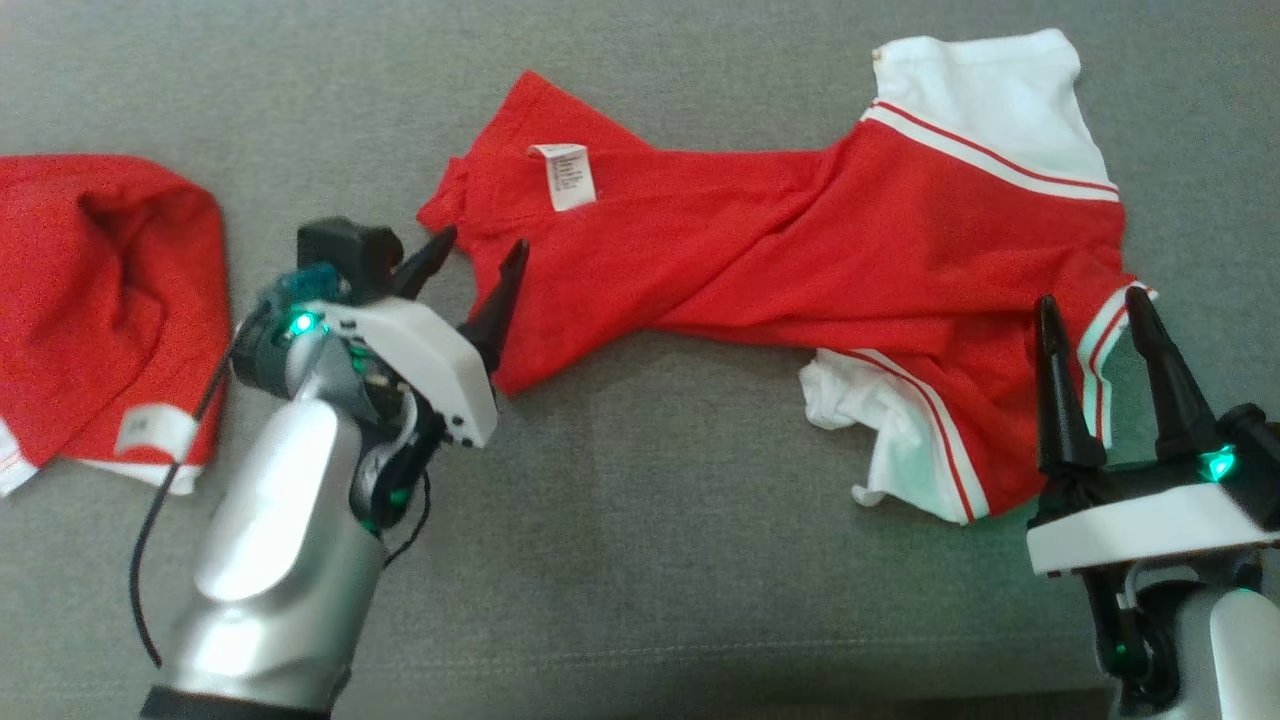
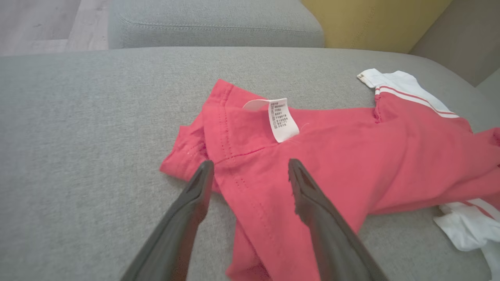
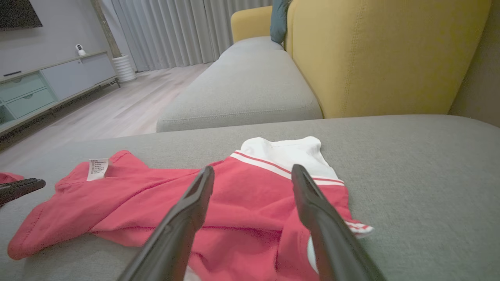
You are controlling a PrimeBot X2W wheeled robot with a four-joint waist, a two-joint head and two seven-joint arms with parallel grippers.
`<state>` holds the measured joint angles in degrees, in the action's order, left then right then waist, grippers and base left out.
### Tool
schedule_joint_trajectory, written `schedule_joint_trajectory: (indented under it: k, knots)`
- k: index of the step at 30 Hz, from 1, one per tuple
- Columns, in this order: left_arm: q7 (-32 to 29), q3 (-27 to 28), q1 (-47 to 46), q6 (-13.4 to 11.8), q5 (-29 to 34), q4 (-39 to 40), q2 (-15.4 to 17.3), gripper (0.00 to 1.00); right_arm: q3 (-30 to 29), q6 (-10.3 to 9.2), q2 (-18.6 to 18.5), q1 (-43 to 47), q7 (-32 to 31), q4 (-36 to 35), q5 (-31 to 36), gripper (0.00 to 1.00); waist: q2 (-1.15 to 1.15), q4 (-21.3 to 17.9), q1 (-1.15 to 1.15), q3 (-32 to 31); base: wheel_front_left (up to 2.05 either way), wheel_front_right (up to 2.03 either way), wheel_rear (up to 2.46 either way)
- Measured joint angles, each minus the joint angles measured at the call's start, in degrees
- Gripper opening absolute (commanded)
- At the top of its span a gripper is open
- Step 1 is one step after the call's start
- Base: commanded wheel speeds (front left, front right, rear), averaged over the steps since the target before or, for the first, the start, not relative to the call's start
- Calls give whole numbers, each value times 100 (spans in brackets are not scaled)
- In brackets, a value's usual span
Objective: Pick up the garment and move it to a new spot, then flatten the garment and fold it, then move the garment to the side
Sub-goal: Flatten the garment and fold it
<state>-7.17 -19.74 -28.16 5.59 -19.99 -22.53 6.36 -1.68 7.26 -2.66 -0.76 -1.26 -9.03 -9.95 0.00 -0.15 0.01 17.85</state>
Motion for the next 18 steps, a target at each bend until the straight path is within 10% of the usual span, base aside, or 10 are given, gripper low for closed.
schedule_joint_trajectory:
  k: [14,18]
  knots:
    - [-14,-12,-523,98,-216,-936,33,100,-42,0,0,-87,85,142,-116,100,0,-187,0,218,0,0,0]
    - [216,-83,-575,105,-229,-945,34,29,-42,0,0,-117,86,152,-151,100,0,-157,-1,208,0,0,0]
